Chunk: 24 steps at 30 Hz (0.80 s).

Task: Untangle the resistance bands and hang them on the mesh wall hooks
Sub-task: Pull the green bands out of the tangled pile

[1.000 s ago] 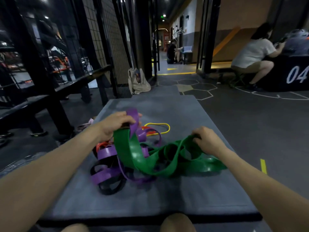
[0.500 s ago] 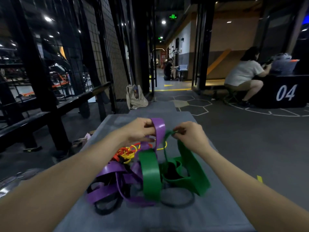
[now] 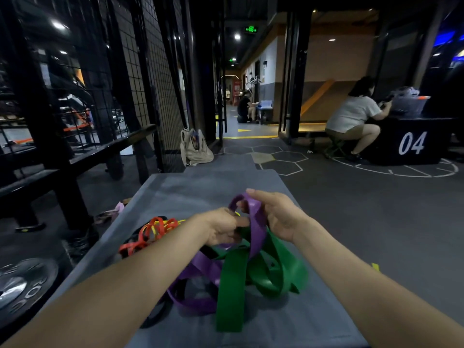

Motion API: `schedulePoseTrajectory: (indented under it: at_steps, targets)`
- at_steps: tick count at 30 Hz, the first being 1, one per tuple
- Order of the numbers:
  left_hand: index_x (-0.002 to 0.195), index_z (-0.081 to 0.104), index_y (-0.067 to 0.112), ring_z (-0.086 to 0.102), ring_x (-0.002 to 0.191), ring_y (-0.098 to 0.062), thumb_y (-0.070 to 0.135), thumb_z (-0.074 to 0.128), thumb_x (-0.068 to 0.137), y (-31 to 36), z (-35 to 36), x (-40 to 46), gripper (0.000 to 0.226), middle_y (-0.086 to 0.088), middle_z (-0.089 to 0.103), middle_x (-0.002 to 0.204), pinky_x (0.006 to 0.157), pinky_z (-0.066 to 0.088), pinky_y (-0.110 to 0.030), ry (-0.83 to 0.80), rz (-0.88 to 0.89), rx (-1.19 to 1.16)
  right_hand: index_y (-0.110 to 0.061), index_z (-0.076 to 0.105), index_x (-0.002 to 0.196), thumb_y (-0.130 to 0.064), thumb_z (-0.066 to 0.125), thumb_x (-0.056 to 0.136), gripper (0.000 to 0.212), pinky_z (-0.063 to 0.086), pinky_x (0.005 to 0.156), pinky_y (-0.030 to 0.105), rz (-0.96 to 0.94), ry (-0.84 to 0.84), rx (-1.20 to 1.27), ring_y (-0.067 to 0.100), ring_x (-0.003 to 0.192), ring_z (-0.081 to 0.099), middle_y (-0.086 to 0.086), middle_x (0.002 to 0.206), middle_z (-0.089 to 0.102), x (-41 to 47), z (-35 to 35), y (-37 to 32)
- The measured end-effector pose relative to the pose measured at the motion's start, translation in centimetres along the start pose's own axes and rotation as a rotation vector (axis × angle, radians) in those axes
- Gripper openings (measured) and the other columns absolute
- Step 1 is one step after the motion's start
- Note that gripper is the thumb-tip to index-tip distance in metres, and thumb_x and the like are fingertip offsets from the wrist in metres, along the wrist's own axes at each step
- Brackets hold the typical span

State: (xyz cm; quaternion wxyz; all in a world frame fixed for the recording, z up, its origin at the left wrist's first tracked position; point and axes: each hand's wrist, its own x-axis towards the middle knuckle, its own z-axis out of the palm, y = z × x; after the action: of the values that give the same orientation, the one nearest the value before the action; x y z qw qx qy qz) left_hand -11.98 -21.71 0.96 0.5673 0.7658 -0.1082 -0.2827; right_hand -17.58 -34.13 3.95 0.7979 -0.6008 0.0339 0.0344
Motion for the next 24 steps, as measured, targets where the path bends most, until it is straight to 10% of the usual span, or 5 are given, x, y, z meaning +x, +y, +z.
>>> schedulePoseTrajectory:
  at_steps: [7,11,14,18,24]
  targets:
    - [0.100,0.061,0.004,0.058,0.084,-0.021,0.001,0.070,0.077,0.9,-4.4,-0.5,0.025,-0.009,0.066,0.086,0.073,0.050,-0.022,0.358,0.239,-0.171,-0.004,0.047,0.098,-0.004,0.061,0.087,0.018,0.052,0.052,0.029,-0.032,0.531,0.160,0.013,0.051,0.055,0.008,0.066,0.056,1.1,-5.7,0.2]
    - [0.081,0.058,0.011,0.061,0.065,-0.009,0.003,0.065,0.083,1.1,-10.1,-2.3,0.010,0.000,0.068,0.069,0.062,0.045,-0.018,0.616,0.354,-0.460,0.001,0.047,0.101,-0.008,0.053,0.090,0.015,0.046,0.056,0.036,0.107,0.793,-0.216,0.020,0.052,0.046,0.011,0.062,0.046,1.0,-12.3,4.8]
    - [0.079,0.058,0.009,0.063,0.058,-0.008,0.001,0.058,0.087,-0.3,-11.7,-3.3,0.011,-0.001,0.067,0.067,0.062,0.051,-0.018,0.585,0.303,-0.439,0.009,0.054,0.107,-0.003,0.051,0.089,0.022,0.051,0.071,0.049,0.341,0.749,-0.353,0.031,0.065,0.055,0.018,0.069,0.051,1.0,-15.5,9.1]
    - [0.070,0.056,0.007,0.056,0.046,-0.010,-0.003,0.049,0.087,-1.7,-9.9,-2.5,0.021,0.000,0.060,0.050,0.047,0.048,-0.019,0.520,0.153,-0.441,0.001,0.049,0.125,-0.017,0.048,0.091,0.039,0.036,0.103,0.044,0.512,0.755,-1.104,0.037,0.125,0.038,0.024,0.132,0.040,1.3,-14.8,9.9]
    - [0.094,0.055,0.009,0.056,0.071,-0.023,0.014,0.078,0.073,-3.4,-7.3,-0.2,0.031,-0.017,0.059,0.086,0.070,0.051,-0.036,0.455,0.029,-0.084,0.000,0.044,0.125,-0.040,0.061,0.086,0.058,0.040,0.095,0.038,0.185,0.407,-1.316,0.038,0.116,0.048,0.024,0.127,0.049,3.6,-11.3,8.6]
